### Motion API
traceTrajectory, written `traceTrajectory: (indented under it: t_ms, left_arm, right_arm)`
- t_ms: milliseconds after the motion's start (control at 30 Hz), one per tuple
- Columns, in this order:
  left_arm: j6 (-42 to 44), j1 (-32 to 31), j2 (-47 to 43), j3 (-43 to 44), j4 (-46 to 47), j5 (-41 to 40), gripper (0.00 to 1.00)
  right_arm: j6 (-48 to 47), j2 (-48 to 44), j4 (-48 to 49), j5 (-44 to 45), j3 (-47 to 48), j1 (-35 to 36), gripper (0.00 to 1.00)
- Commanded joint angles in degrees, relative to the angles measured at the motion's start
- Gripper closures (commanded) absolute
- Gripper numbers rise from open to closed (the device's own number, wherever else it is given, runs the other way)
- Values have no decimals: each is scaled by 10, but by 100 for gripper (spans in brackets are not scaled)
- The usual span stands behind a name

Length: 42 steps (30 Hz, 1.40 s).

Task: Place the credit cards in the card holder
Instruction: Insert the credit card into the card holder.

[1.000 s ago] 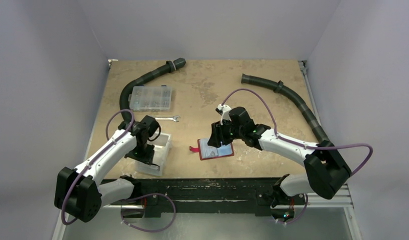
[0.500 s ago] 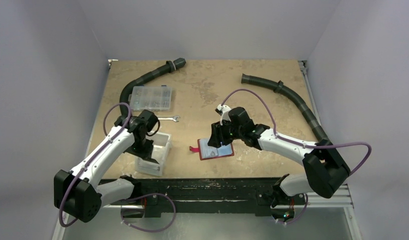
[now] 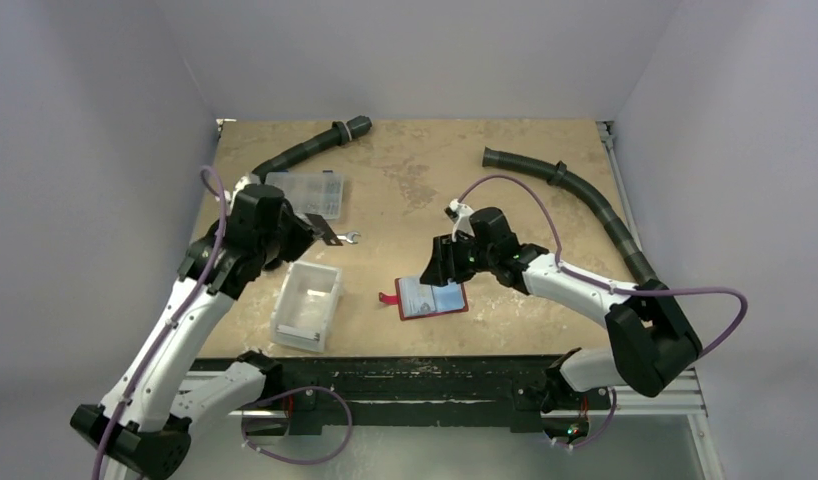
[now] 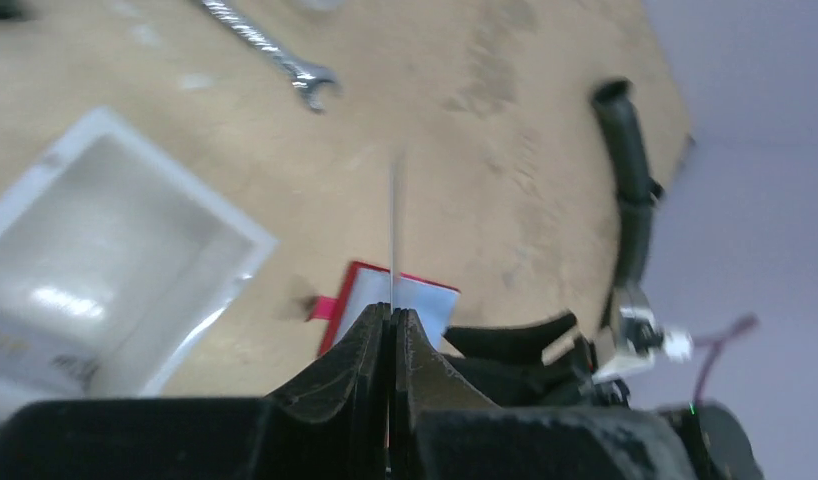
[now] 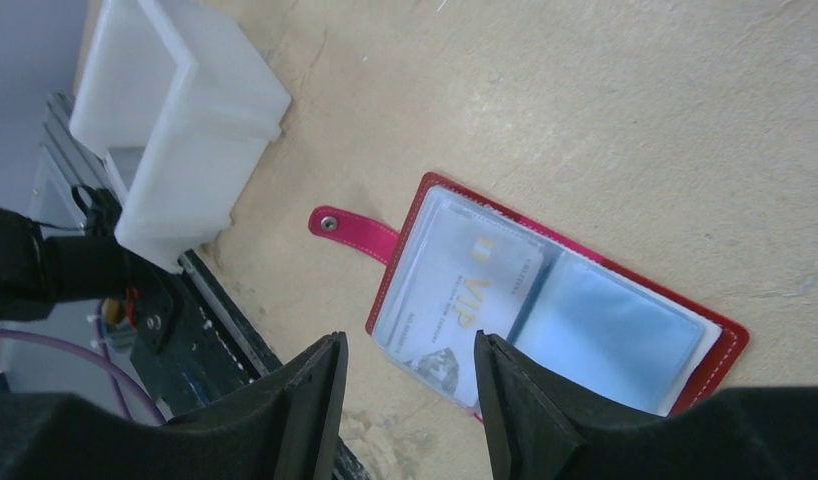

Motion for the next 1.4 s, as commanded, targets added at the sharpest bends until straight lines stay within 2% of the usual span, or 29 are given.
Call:
traceTrajectory:
  t_ms: [0, 167, 267, 433, 633, 767, 933, 1100, 1267, 1367]
  left_arm:
    - [197, 2, -47, -136, 389, 194, 100]
    - [209, -36, 43, -244, 610, 351, 100]
    - [245, -110, 81, -254, 638, 318, 100]
    - [243, -133, 123, -296, 659, 353, 100]
    - [196, -145, 158, -332, 684, 372, 100]
    - [140, -145, 210, -348, 722, 397, 100]
    - [120, -148, 252, -363, 762, 403, 100]
    - [106, -149, 266, -372, 750, 399, 100]
    - [70, -149, 296, -384, 798, 402, 100]
    - [53, -149, 314, -374, 791, 394, 100]
  right_arm:
    - [57, -28, 41, -59, -25, -31, 43]
    - [90, -63, 53, -41, -73, -64, 42]
    - [84, -61, 49, -53, -94, -96, 46]
    - [64, -45, 56, -72, -113, -119, 65]
    - [37, 11, 61, -45, -96, -121, 100]
    - [32, 43, 79, -28, -92, -122, 100]
    - [50, 56, 77, 14, -97, -122, 100]
    - [61, 75, 83, 11, -105, -122, 100]
    - [66, 66, 90, 10, -114, -122, 100]
    - [65, 62, 90, 10, -115, -121, 100]
